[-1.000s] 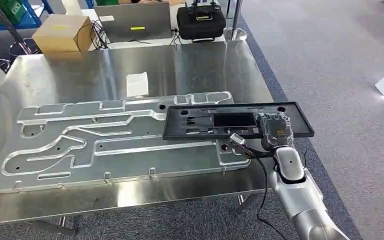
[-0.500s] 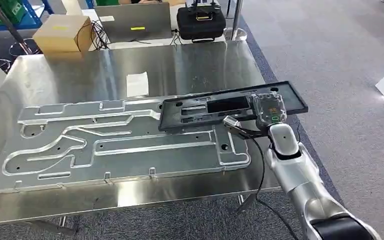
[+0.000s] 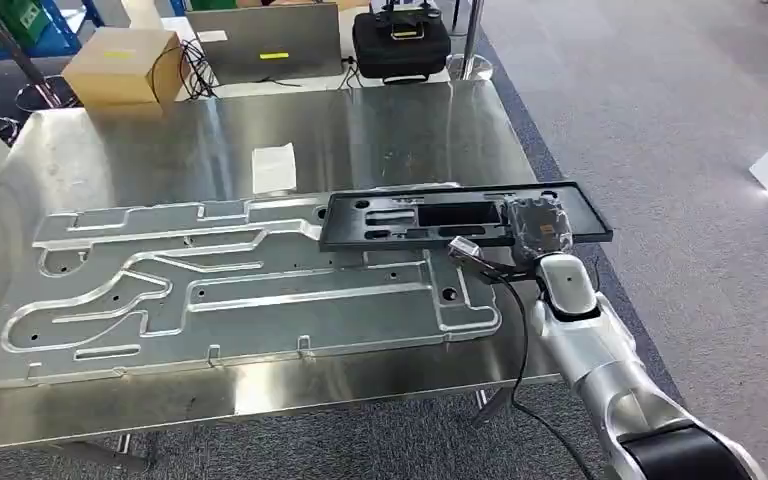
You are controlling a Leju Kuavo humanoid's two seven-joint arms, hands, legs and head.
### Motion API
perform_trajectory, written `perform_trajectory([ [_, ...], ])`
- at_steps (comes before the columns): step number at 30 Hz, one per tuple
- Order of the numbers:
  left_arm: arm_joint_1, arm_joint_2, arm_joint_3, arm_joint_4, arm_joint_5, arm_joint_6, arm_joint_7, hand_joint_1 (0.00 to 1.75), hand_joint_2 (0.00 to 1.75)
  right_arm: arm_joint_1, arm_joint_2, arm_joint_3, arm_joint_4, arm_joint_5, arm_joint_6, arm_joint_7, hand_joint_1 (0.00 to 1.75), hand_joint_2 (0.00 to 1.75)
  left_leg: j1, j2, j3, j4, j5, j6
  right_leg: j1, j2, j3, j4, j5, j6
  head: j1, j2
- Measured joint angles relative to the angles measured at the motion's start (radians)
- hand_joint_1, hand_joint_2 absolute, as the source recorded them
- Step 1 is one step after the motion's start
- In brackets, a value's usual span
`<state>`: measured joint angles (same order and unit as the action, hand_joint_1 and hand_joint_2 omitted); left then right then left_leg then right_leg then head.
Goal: Take the parts from the cabinet and place them on the table.
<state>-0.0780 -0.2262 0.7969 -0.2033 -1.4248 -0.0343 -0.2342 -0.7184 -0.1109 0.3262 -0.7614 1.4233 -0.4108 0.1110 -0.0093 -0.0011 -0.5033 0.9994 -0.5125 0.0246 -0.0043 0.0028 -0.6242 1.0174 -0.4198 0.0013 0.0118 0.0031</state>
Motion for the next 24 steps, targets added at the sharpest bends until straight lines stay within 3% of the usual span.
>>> perform_trajectory([
  [6, -0.017, -0.018, -0.018, 0.000, -0.002, -0.002, 0.017, 0.00, 0.00, -0.034, 0.087, 0.040, 0.034, -0.026, 0.005, -0.006, 1.75, 1.75, 0.001, -0.002, 0.003, 0.000, 0.001, -0.001, 0.001, -0.001, 0.000, 0.000, 0.000, 0.000, -0.001, 0.000],
  [13, -0.017, -0.022, -0.025, 0.000, -0.005, -0.005, 0.034, 0.00, 0.00, -0.046, 0.116, 0.069, 0.098, -0.049, -0.002, -0.014, 1.75, 1.75, 0.001, -0.004, 0.003, 0.000, 0.002, -0.003, 0.001, -0.002, 0.000, 0.001, 0.000, 0.000, 0.000, 0.000],
  [24, -0.026, -0.022, -0.031, 0.000, 0.019, -0.014, 0.032, 0.00, 0.00, -0.105, 0.243, 0.128, 0.211, -0.056, -0.010, -0.026, 1.75, 1.75, 0.001, -0.002, 0.005, -0.001, 0.002, -0.004, 0.002, -0.001, 0.000, 0.001, 0.000, -0.001, 0.000, 0.000],
])
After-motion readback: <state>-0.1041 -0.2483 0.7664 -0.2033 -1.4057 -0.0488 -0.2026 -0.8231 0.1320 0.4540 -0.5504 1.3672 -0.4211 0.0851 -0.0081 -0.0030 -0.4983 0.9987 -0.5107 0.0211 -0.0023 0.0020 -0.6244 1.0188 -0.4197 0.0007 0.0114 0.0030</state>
